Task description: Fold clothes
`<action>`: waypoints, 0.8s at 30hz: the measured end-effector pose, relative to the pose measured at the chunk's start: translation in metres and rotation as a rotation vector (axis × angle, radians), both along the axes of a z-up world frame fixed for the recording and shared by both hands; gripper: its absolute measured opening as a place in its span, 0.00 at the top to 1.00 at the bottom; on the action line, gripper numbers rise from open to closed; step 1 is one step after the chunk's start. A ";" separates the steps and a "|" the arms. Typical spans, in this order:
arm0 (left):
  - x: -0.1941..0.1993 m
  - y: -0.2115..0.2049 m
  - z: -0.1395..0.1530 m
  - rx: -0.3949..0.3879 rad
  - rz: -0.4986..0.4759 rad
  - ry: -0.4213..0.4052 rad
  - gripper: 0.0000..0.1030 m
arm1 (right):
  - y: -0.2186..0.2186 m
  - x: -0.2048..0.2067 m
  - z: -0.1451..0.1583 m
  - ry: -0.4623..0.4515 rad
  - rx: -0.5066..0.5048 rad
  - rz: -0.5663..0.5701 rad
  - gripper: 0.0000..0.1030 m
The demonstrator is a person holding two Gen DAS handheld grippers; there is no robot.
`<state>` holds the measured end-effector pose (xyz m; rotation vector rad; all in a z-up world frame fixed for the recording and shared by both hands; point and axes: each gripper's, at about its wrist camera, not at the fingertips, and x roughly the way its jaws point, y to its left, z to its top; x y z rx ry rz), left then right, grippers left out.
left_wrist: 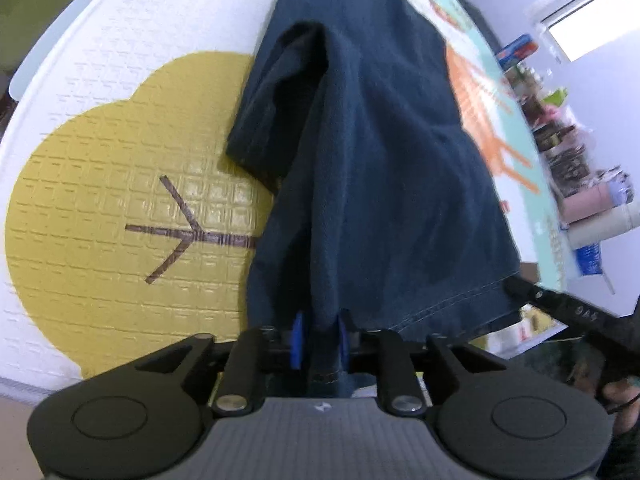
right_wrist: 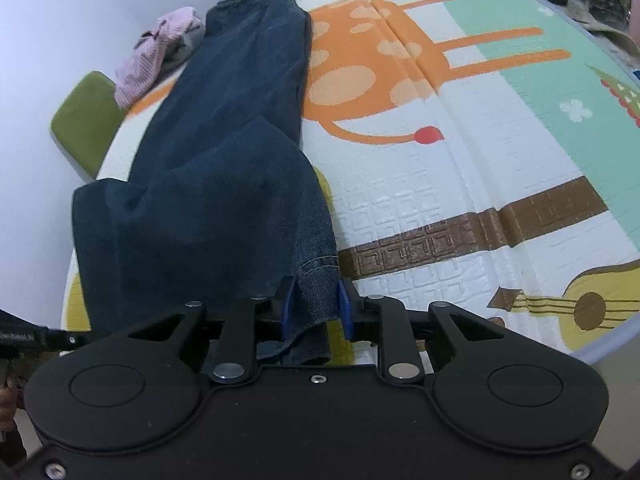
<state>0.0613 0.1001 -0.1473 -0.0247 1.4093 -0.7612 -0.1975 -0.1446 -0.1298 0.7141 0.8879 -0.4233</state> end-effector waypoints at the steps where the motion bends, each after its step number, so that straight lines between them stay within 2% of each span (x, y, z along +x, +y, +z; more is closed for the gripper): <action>1: -0.002 -0.002 -0.002 -0.007 -0.002 0.012 0.76 | -0.002 0.000 -0.001 0.004 0.008 -0.006 0.75; 5: -0.007 -0.012 -0.006 -0.004 0.000 -0.008 0.78 | -0.008 -0.002 -0.005 0.000 0.032 -0.016 0.75; 6: -0.008 -0.013 -0.006 -0.004 -0.003 -0.011 0.85 | -0.008 -0.003 -0.005 -0.003 0.034 -0.014 0.76; 10: -0.011 -0.019 -0.003 -0.001 -0.017 -0.029 0.94 | -0.008 -0.003 -0.006 -0.016 0.035 -0.011 0.81; 16: -0.008 -0.008 0.003 -0.029 0.005 -0.028 0.95 | -0.008 -0.008 -0.003 -0.046 0.054 -0.028 0.84; 24: -0.007 0.004 0.026 -0.068 0.049 -0.066 0.95 | 0.000 -0.011 0.020 -0.090 0.069 -0.008 0.84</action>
